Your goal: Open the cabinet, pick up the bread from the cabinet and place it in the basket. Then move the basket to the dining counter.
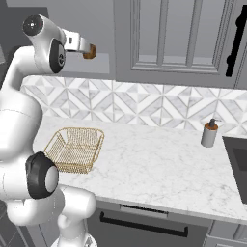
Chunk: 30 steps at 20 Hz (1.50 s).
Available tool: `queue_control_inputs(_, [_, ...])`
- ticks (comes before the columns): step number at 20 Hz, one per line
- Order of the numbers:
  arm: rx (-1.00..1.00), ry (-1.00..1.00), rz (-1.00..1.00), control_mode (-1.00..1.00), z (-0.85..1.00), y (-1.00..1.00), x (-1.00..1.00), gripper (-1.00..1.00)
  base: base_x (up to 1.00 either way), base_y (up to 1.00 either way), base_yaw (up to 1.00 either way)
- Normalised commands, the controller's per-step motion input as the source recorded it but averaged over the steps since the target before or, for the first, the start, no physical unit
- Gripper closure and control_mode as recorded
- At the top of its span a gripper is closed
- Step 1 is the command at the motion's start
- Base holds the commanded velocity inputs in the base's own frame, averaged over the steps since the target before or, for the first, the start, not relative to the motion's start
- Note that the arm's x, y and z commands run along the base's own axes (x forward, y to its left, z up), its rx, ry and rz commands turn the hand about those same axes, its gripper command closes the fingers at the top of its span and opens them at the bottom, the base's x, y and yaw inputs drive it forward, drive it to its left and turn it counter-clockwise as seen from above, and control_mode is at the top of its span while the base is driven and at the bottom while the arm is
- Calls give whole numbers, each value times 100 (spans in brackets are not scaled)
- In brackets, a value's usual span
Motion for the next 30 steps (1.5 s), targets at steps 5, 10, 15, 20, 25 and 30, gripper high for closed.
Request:
queue_control_inputs(5, [1, 0, 0, -100, -17, 2, 20, -100, 0, 0, 0])
queue_control_inputs(10, [0, 0, 0, -100, -30, 2, 2, -100, 0, 0, 0])
queue_control_inputs(15, [0, 0, 0, -100, -4, 0, 34, -100, 0, 0, 0])
queue_control_inputs(20, [1, 1, 1, -100, 0, 0, 46, -100, 0, 0, 0])
queue_control_inputs(25, [0, 4, 1, -100, -7, 2, 31, -100, 0, 0, 0])
queue_control_inputs(30, [0, 0, 0, -100, -15, 1, 43, -100, 0, 0, 0])
